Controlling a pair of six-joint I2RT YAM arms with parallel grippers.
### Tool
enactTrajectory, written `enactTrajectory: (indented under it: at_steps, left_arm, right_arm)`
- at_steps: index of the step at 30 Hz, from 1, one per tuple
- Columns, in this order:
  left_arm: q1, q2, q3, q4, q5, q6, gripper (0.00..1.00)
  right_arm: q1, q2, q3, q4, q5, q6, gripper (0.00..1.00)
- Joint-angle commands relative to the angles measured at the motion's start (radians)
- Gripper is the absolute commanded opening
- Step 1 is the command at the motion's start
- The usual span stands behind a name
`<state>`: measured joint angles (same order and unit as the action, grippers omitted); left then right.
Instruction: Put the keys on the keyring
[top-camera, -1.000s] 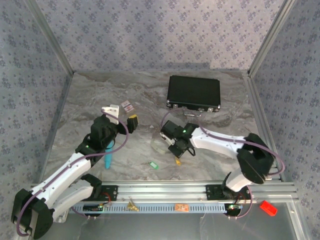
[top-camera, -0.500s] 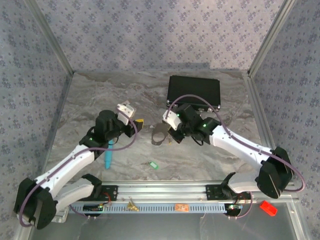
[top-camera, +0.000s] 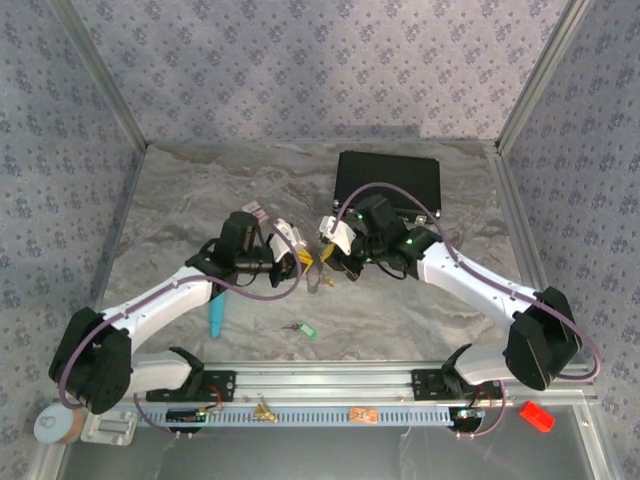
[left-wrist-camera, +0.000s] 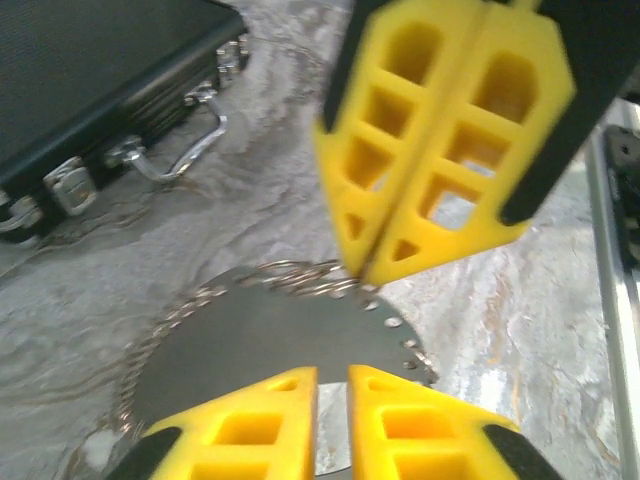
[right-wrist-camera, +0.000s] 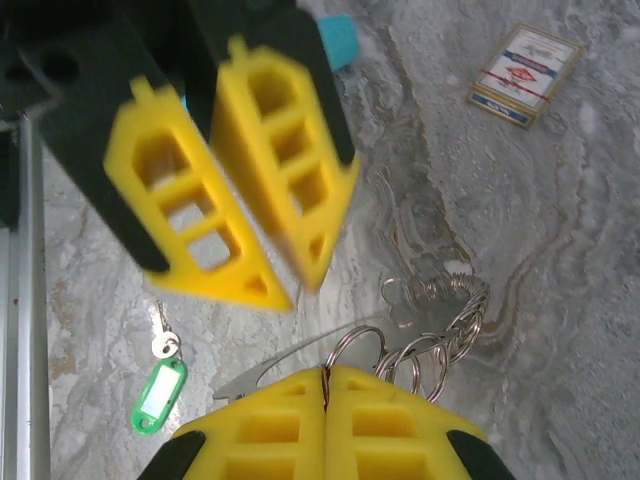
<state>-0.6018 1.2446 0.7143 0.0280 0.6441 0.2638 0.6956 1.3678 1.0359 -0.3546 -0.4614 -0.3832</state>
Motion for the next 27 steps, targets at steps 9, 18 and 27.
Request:
enactTrajectory:
  at_steps: [9,18,27]
  left_arm:
    - [-0.022,0.031,0.024,0.104,-0.052,0.017,0.15]
    - [-0.023,0.016,-0.011,0.209,-0.15,-0.046,0.31]
    - [-0.03,0.052,-0.008,0.26,-0.151,-0.109,0.47]
  right_arm:
    - [0.004,0.033,0.09,-0.085,-0.088,-0.092,0.0]
    - [0.035,0.055,0.124,-0.15,-0.052,-0.155,0.0]
    - [0.044,0.051,0.128,-0.15,-0.066,-0.175,0.0]
